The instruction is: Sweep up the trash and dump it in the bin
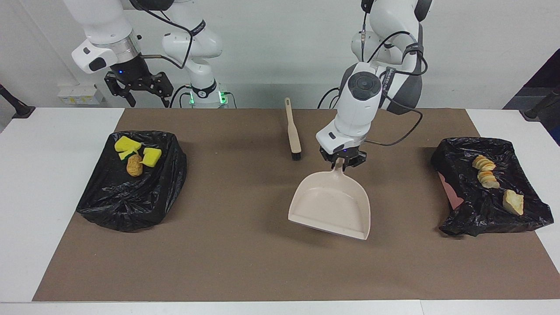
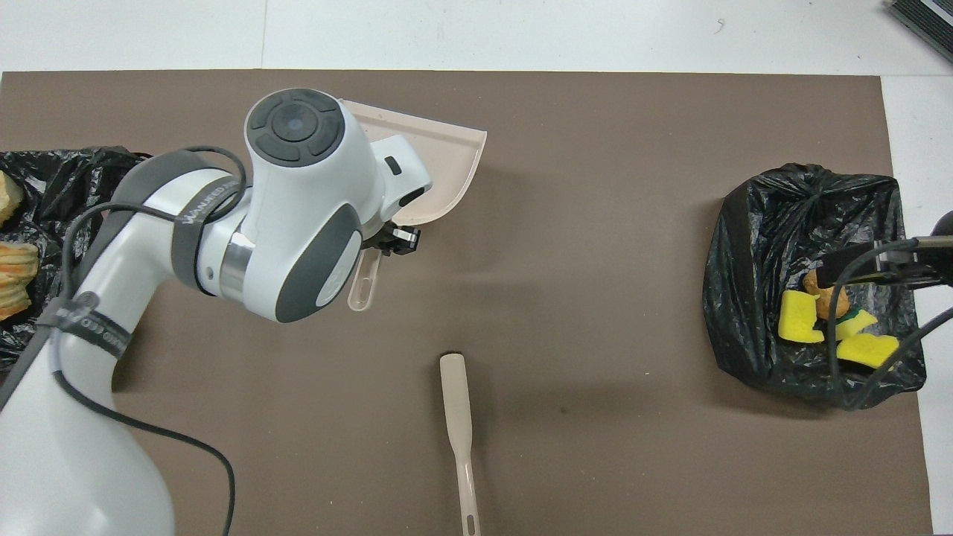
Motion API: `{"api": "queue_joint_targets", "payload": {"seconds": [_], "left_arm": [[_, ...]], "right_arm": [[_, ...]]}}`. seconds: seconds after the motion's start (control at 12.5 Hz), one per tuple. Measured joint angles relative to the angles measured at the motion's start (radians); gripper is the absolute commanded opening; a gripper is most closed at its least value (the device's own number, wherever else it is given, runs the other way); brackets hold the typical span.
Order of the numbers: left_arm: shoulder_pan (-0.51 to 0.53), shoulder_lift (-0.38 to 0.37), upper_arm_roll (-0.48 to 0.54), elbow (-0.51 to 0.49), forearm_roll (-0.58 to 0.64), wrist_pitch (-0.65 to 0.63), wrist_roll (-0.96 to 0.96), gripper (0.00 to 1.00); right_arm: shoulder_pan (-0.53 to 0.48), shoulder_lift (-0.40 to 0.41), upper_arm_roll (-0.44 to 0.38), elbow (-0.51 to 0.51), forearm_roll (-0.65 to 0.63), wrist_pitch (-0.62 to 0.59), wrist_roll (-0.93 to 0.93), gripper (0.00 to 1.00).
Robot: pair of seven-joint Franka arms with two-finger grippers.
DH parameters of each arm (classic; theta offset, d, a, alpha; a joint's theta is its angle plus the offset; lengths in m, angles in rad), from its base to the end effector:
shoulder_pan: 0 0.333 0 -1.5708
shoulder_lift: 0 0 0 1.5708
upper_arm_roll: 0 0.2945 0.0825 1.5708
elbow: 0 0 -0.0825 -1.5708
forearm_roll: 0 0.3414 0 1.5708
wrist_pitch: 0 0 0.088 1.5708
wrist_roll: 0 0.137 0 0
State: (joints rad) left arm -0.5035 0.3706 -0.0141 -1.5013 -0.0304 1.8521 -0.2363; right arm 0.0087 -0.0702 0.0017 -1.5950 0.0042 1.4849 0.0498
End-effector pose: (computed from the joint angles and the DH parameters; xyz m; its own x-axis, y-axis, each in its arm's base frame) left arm 0.5371 -0.3084 0.4165 0.9629 -0.2686 -0.0274 -0.2679 -0.9630 0.0285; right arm 0.4813 0.0056 0.5903 0.9984 -0.0390 -0.0400 -0.0392 -0.9992 -0.0021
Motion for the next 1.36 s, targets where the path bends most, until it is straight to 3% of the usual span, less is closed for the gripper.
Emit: {"api": "queue_joint_targets", "payload": {"seconds": [0.32,0.88,0.96,1.04,1.12,1.28,1.36], "left_arm": [[-0.017,0.1,-0.029,0.082,-0.045,0.072,-0.177,0.0],[-0.037,0.185,-0.034,0.082,-0.028,0.119,-0.201,0.01],[-0.038,0.188,-0.034,0.077,-0.027,0.12,-0.201,0.23],[-0.039,0.188,-0.034,0.07,-0.027,0.12,-0.202,0.52],[-0.039,0.188,-0.033,0.065,-0.026,0.12,-0.202,0.7],[-0.038,0.187,-0.032,0.065,-0.025,0.124,-0.203,1.0],[-0.038,0.186,-0.028,0.066,-0.024,0.131,-0.203,1.0]], "right_arm": [[0.0,-0.003,0.0,-0.004,0.0,-0.003,0.0,1.0],[-0.002,-0.005,-0.002,-0.007,0.0,-0.003,0.0,1.0],[-0.002,-0.005,-0.002,-0.007,0.0,-0.003,0.0,1.0],[-0.002,-0.005,-0.002,-0.008,0.0,-0.003,0.0,1.0],[-0.003,-0.005,-0.002,-0.008,0.0,-0.003,0.0,1.0],[-0.003,-0.005,-0.002,-0.008,0.0,-0.003,0.0,1.0],[-0.003,-0.006,-0.002,-0.008,0.0,-0.003,0.0,1.0]]}}
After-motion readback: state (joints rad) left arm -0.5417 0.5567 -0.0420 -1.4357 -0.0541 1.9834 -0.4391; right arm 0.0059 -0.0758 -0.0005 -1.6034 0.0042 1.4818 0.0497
